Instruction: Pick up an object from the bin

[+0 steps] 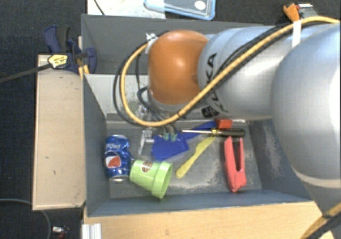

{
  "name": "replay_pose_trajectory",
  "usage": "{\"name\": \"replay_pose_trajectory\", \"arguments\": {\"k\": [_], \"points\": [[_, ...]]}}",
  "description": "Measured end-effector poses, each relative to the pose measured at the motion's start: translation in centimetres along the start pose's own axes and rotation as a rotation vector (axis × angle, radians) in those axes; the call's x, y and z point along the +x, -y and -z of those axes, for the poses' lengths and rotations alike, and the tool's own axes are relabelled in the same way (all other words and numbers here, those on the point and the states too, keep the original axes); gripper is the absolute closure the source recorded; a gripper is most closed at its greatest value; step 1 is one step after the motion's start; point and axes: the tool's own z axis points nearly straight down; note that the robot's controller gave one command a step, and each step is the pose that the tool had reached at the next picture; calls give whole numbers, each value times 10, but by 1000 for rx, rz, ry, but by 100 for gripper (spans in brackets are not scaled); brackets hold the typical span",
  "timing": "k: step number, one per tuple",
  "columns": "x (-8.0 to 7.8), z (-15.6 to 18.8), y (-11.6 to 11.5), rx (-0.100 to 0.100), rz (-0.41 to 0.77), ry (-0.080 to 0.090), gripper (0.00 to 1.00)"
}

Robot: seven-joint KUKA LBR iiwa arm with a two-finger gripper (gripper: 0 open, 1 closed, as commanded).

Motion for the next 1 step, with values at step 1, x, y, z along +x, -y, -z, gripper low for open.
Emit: {"name": "replay_pose_trajectory", "arguments": {"k": [1], "points": [[15,16,29,-1,36,-6,0]]}}
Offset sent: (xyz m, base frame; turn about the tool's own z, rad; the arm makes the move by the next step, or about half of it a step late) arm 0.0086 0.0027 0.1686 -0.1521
